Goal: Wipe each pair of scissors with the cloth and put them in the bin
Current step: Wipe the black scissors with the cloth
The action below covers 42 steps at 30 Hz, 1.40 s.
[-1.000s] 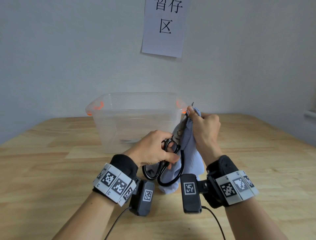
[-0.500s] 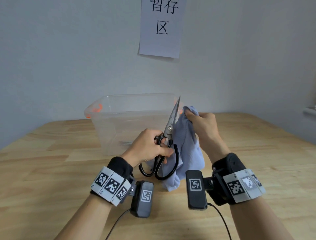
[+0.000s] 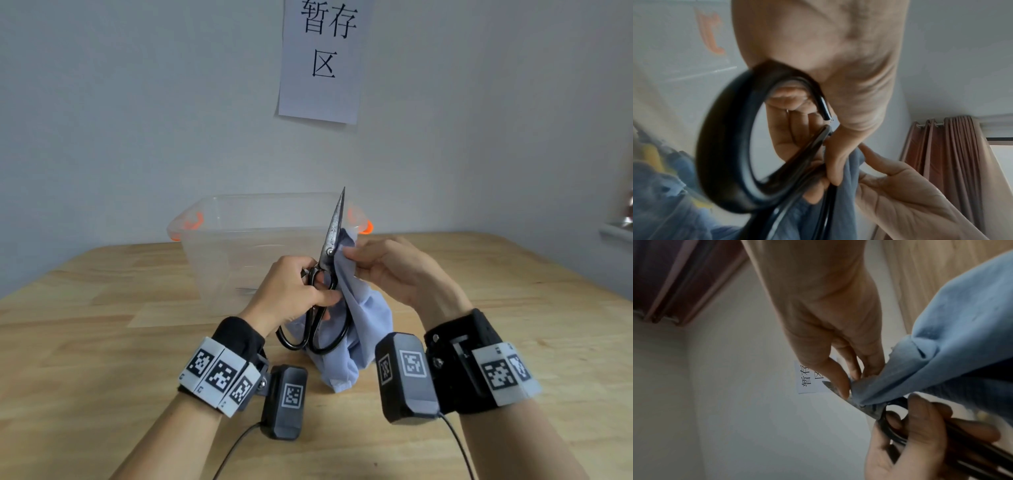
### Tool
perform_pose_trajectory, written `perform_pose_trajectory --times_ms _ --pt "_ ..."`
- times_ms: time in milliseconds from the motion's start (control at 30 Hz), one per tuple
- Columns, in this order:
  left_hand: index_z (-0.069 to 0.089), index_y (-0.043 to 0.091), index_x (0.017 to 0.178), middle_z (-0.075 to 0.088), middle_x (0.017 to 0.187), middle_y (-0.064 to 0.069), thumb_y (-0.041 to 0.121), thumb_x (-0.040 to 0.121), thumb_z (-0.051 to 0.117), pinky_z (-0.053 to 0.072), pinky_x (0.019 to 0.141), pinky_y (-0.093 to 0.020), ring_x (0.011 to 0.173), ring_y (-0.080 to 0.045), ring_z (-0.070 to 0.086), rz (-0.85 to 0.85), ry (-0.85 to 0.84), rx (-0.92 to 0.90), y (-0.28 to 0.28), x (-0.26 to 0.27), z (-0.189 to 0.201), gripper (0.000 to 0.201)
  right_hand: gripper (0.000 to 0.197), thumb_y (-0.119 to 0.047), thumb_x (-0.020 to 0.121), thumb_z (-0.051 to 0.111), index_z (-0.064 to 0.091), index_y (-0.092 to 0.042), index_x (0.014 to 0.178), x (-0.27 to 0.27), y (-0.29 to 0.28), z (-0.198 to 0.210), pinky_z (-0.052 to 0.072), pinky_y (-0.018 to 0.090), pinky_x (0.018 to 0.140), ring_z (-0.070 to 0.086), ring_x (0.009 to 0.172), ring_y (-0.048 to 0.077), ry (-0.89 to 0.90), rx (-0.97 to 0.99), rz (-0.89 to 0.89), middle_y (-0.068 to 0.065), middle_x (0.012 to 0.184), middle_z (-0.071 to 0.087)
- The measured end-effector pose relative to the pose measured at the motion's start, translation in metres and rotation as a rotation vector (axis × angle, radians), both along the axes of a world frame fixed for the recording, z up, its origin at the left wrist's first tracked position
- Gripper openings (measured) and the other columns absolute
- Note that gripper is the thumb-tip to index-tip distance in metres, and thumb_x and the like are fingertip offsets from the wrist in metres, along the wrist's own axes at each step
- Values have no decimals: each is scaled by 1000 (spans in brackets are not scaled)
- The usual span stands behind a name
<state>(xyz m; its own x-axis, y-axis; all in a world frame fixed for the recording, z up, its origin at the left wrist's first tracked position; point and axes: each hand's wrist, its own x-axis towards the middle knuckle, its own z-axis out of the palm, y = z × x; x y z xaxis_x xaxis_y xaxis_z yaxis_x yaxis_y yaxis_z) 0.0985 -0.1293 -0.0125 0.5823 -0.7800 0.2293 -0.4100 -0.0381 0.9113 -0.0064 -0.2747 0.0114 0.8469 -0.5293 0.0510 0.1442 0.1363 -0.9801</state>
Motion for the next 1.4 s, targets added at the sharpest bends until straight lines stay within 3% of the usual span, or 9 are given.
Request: perform_pose_trajectory --times_ms 100,200,433,600,800,967,1133,1333,1400 --pt "61 -11 91 67 72 -8 -6 75 80 59 66 -46 59 -33 71 5 9 4 1 -1 1 26 17 15 85 60 62 2 75 2 -2 -2 55 20 63 64 67 15 -44 -14 16 8 72 61" --pt "61 -9 89 66 71 -7 -7 75 80 59 65 -45 59 -33 70 11 12 14 1 -1 0 24 11 15 83 62 66 5 81 0 1 -3 56 18 68 67 70 13 -73 -39 19 8 75 66" --pt "62 -7 87 66 71 -5 -6 77 79 59 61 -40 58 -32 70 -50 -6 39 1 -7 1 20 9 -7 80 80 72 -3 79 6 0 -16 56 34 76 67 75 21 -35 -308 -186 16 77 70" --pt "59 4 76 60 68 -6 -7 77 79 56 58 -34 56 -31 69 -67 -24 23 4 -8 6 22 21 -15 87 74 69 4 81 6 5 -20 50 35 71 62 72 22 -109 -364 -125 15 76 67" --pt "55 -21 87 52 65 -6 -9 75 78 58 63 -50 60 -36 69 -75 31 21 4 -4 4 28 31 -26 88 71 74 5 93 1 5 -22 56 53 85 70 82 35 -83 -380 56 29 89 72" --pt "61 -21 91 65 76 -29 -8 77 78 59 62 -43 58 -34 69 -85 18 43 5 -7 4 26 39 -33 82 73 75 5 89 -3 3 -21 58 45 82 71 80 34 -22 -420 61 27 88 73" --pt "60 -20 86 68 73 -29 -6 77 78 58 62 -40 57 -33 69 -85 -19 59 5 -7 4 24 32 -26 89 71 75 5 82 -3 4 -22 56 37 70 68 68 25 -17 -453 36 22 77 73" --pt "42 11 64 53 53 -5 -4 75 78 56 65 -49 56 -30 70 -80 -162 60 6 -3 5 41 34 -17 96 65 73 2 69 4 19 -22 55 30 57 67 58 24 -153 -377 -87 19 66 71" --pt "40 13 64 54 55 -8 -2 75 78 56 67 -49 57 -30 70 -87 -188 76 8 0 6 43 36 -20 96 65 73 8 74 8 23 -24 58 40 61 68 61 29 -180 -351 -109 26 71 70"
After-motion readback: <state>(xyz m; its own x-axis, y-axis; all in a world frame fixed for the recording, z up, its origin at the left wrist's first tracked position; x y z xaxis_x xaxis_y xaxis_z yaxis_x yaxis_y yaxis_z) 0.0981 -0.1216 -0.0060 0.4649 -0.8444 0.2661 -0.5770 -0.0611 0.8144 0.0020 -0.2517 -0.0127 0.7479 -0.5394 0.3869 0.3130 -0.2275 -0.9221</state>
